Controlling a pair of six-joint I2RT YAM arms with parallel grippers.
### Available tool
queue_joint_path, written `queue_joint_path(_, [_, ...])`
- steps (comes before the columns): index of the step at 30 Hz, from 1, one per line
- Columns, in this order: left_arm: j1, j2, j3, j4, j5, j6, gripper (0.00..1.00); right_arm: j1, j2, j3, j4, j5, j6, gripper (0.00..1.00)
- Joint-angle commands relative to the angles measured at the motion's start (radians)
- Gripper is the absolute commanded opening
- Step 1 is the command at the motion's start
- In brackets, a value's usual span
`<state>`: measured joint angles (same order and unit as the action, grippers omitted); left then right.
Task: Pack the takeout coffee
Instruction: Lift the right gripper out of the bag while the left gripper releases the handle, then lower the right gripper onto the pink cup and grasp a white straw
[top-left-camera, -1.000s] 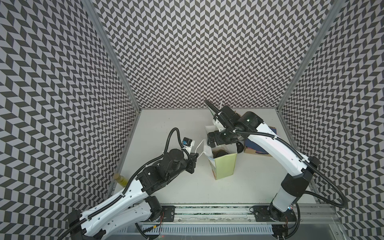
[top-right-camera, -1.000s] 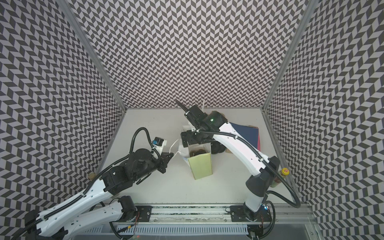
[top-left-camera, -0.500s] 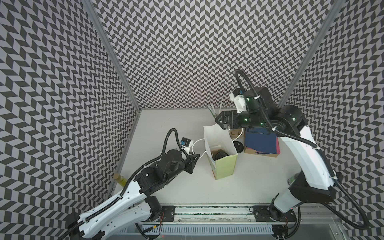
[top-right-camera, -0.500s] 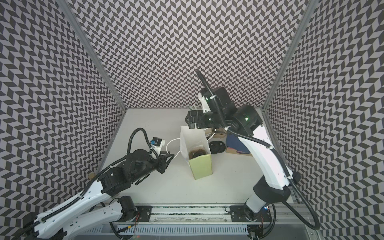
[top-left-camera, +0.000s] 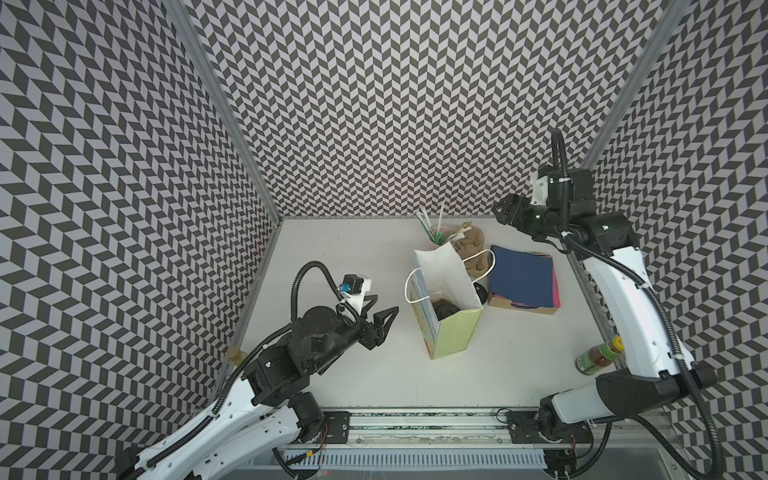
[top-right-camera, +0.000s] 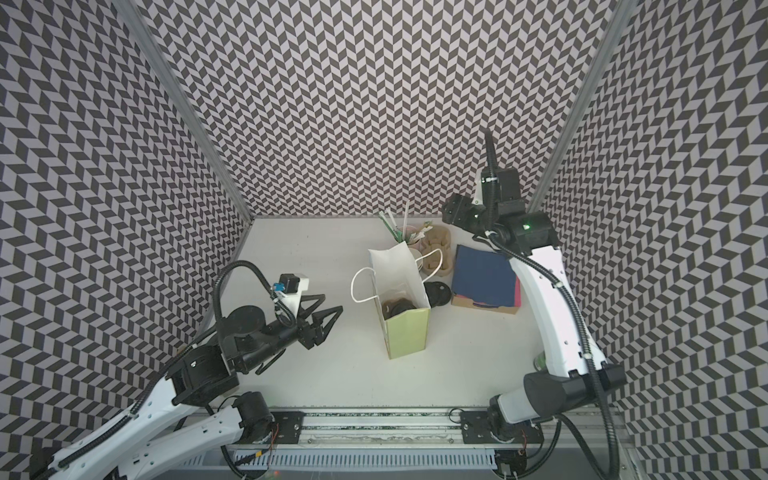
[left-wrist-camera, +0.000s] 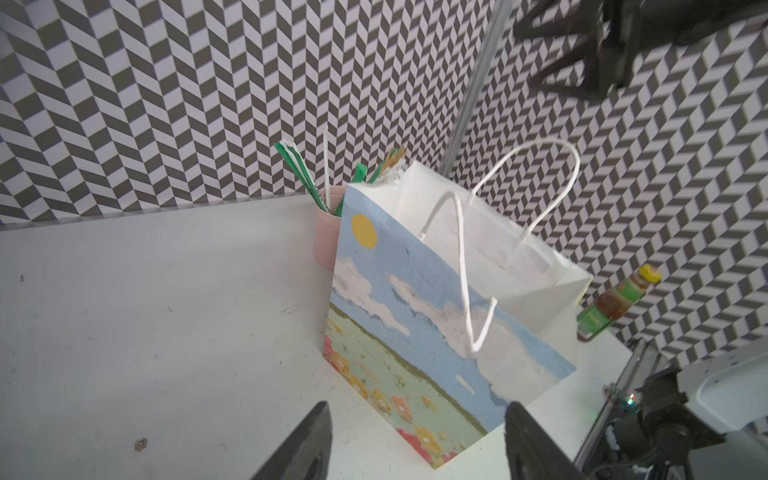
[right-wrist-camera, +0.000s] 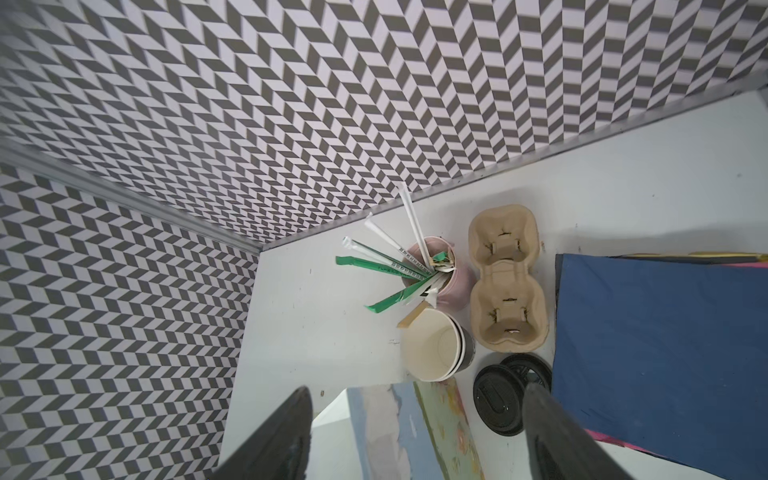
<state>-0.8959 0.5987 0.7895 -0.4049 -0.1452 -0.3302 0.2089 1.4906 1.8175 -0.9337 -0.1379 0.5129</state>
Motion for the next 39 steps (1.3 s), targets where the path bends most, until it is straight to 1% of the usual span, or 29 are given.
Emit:
queue_joint_path(1, [0.005,-0.084,-0.01,0.007,-0.083,0.023,0.77,-0.029,0.023,-0.114,0.26,-0.143,0.043,0.69])
queue_joint_path(4, [0.005,-0.136,-0.067,0.017,-0.127,0.0,0.86,-0.032,0.037,-0.221,0.384,-0.182,0.059,0.67])
queue_joint_path(5, [0.005,-0.161,-0.075,0.02,-0.134,-0.005,0.88,-0.032,0.041,-0.253,0.421,-0.181,0.061,0.67])
queue_joint_path(9, [0.005,-0.171,-0.089,0.032,-0.184,-0.012,1.0,-0.034,0.08,-0.306,0.505,-0.163,0.086,0.67])
queue_joint_path(15, [0.008,-0.175,-0.131,0.065,-0.27,-0.026,1.0,-0.034,0.112,-0.409,0.651,-0.171,0.105,0.69])
queue_joint_path(18, [0.012,-0.194,-0.152,0.08,-0.317,-0.03,1.0,-0.034,0.118,-0.459,0.704,-0.151,0.097,0.69])
queue_joint_path(22, [0.014,-0.238,-0.18,0.107,-0.354,-0.035,1.0,-0.034,0.119,-0.486,0.75,-0.117,0.075,0.68])
queue_joint_path(25, [0.017,-0.258,-0.194,0.121,-0.373,-0.034,1.0,-0.034,0.135,-0.494,0.785,-0.114,0.078,0.65])
queue_joint_path(30, [0.017,-0.252,-0.192,0.115,-0.385,-0.038,1.0,-0.034,0.182,-0.476,0.819,-0.158,0.081,0.59])
queue_joint_path(34, [0.019,-0.251,-0.193,0.115,-0.389,-0.038,1.0,-0.033,0.204,-0.465,0.836,-0.182,0.082,0.52])
queue_joint_path(39, [0.019,-0.242,-0.194,0.115,-0.39,-0.039,1.0,-0.029,0.218,-0.473,0.865,-0.197,0.082,0.51])
